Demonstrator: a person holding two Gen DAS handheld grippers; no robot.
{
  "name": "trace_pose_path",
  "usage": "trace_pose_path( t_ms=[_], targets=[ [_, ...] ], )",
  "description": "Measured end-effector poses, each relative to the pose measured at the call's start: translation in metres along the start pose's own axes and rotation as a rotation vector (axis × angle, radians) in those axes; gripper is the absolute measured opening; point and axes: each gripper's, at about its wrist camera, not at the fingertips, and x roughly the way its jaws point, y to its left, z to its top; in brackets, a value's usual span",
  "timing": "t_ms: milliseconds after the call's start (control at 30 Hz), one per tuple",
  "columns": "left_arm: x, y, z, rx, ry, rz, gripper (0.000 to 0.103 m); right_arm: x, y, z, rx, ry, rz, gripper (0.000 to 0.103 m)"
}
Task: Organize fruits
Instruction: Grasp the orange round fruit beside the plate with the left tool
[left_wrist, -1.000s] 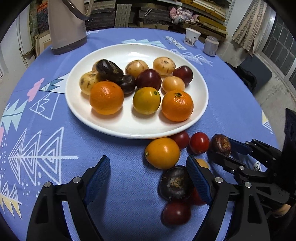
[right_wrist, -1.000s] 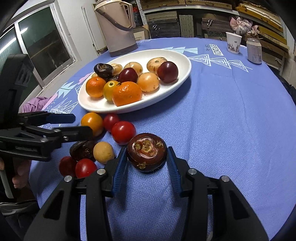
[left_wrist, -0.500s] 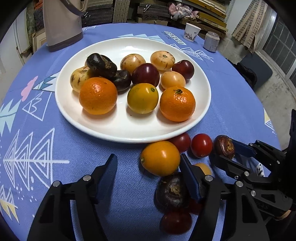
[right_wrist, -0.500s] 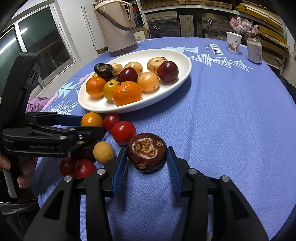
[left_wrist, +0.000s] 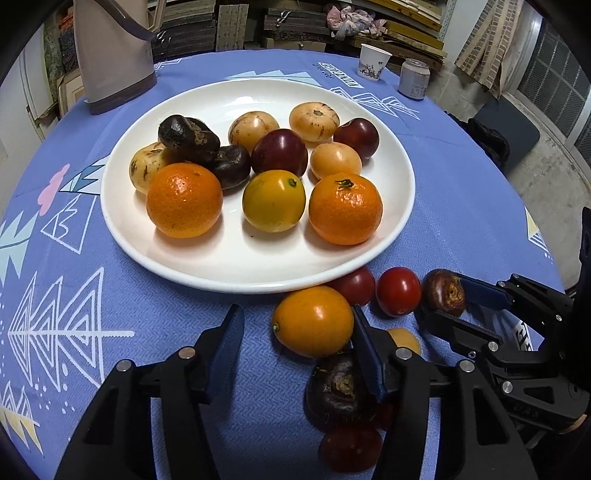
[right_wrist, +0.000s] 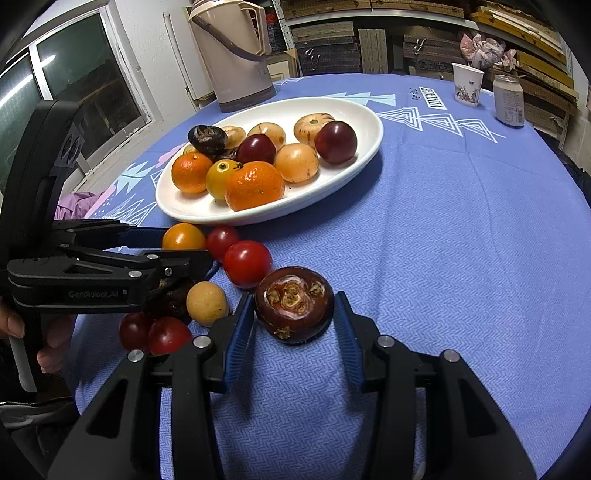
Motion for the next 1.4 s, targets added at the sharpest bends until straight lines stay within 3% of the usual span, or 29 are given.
trace_pose_path(
  t_ms=[167,233,300,567,767,867,1100,1400],
  targets=[
    [0.002,-0.003,0.0,0.03,-0.024,-0.014,0.059,0.0,0.0,0.0,0.0,0.0,0.0,0.044],
    [0.001,-0.004,-0.002,0.055,-0.045,-0.046,0.044,0.0,0.0,0.0,0.0,0.0,0.0,0.044],
    [0.001,-0.006,-0.005,0.076,-0.063,-0.06,0.04,0.0,0.0,0.0,0.001,0.0,-0.001,0.044],
    [0.0,-0.006,-0.007,0.073,-0.082,-0.08,0.041,0.002,0.01,0.0,-0.044,0.01,-0.047,0.048],
    [0.001,-0.014,-0.01,0.093,-0.099,-0.071,0.056,0.003,0.011,0.0,-0.052,0.011,-0.074,0.044],
    [0.002,-0.015,-0.008,0.101,-0.104,-0.06,0.055,0.004,0.013,0.001,-0.057,0.017,-0.081,0.045],
    [-0.001,-0.012,-0.011,0.111,-0.099,-0.056,0.039,0.007,0.02,0.003,-0.082,0.021,-0.135,0.043],
    [-0.016,0.004,-0.02,0.083,-0.116,-0.04,0.039,-0.007,0.011,0.003,-0.056,-0.006,-0.132,0.042]
  ],
)
